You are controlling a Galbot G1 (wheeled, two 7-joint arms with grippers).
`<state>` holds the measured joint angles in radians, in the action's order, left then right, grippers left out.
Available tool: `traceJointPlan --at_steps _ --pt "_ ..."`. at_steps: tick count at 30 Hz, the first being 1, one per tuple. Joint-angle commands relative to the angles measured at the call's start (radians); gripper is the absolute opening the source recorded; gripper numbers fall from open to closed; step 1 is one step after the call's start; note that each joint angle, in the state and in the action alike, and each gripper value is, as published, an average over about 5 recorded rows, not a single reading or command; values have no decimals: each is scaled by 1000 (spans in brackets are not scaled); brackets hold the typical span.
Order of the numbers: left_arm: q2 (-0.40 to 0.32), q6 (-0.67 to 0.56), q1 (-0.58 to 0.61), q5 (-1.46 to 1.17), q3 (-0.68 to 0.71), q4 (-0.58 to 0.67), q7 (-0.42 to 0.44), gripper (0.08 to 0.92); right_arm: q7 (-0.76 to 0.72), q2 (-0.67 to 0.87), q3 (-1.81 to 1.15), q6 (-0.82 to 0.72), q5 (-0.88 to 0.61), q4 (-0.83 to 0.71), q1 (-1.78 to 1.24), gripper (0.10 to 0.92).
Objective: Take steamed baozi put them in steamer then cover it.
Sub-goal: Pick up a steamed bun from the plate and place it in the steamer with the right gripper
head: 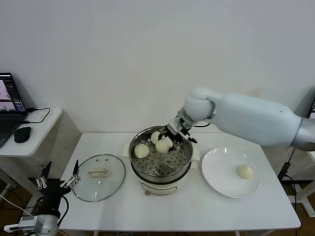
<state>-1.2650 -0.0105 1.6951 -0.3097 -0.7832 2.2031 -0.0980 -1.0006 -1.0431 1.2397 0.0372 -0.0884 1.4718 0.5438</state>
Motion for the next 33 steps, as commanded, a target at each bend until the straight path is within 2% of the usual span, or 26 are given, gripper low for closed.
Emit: traceJointPlan --at_steps 1,17,24,33 --pt "-8 0 1 0 -4 4 -2 823 21 -117 76 207 175 -15 -3 602" --pt "-21 -4 13 -6 -12 15 -5 823 26 -117 96 303 297 12 -38 602" --pt "-25 -5 14 -3 -4 18 -5 823 41 -90 93 300 280 34 -44 614" --pt "-22 -3 11 -2 -2 29 -5 823 -5 -6 72 246 171 95 75 809"
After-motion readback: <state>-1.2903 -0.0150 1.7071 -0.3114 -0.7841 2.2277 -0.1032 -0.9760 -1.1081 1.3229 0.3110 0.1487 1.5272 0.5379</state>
